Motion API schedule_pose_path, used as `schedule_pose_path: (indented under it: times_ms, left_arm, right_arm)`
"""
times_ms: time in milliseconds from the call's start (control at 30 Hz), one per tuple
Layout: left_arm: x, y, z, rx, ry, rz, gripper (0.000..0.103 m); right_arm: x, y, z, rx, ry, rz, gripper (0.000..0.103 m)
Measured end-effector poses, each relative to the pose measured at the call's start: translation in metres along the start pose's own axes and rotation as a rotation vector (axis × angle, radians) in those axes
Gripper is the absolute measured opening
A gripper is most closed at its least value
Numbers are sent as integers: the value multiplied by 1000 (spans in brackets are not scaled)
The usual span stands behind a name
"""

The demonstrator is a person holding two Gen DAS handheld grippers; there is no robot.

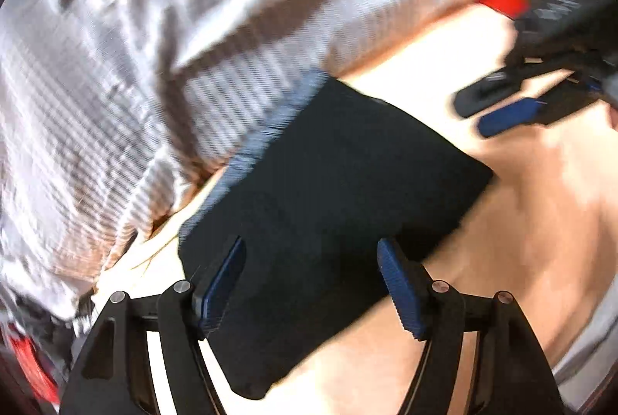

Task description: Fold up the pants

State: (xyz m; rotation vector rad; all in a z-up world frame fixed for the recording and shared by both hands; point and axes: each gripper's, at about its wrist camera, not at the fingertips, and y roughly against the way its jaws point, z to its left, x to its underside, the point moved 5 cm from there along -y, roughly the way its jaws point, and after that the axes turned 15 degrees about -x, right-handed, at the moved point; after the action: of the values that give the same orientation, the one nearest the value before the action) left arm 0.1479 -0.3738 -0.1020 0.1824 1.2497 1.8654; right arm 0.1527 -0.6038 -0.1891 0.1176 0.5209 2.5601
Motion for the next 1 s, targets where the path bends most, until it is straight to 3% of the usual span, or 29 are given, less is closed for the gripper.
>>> schedule_pose_path:
  times_ms: [67, 167, 333, 600, 667, 733, 767, 900, 1000]
  left_arm:
    - [-7, -17, 14, -10, 57, 42, 72]
    - [-13, -47, 33, 14, 165, 131, 72]
    - [-2, -88, 48, 56, 254, 257, 72]
    - [8, -100, 53, 76, 299, 296, 72]
    - [8, -103, 57, 79, 320, 307, 72]
    - [8, -110, 61, 84, 340, 317, 72]
    - [8, -112, 62, 84, 344, 322, 72]
    - [7, -119, 58, 99, 336, 341, 72]
    - [8, -124, 50, 100, 305, 343, 72]
  right_arm:
    - [-11, 7, 13, 1, 26, -35, 47]
    - [-22, -9, 28, 18, 83, -13, 47]
    - [-42, -51, 55, 178, 255, 23, 47]
    - [-74, -90, 68, 253, 369, 72, 47]
    - [-74, -90, 66, 262, 387, 82, 36]
    - [-72, -91, 68, 276, 409, 94, 11]
    - [-71, -92, 68, 280, 413, 106, 7]
    - [-68, -86, 66, 254, 397, 131, 8]
    - [-78, -79, 64, 241, 377, 71, 8]
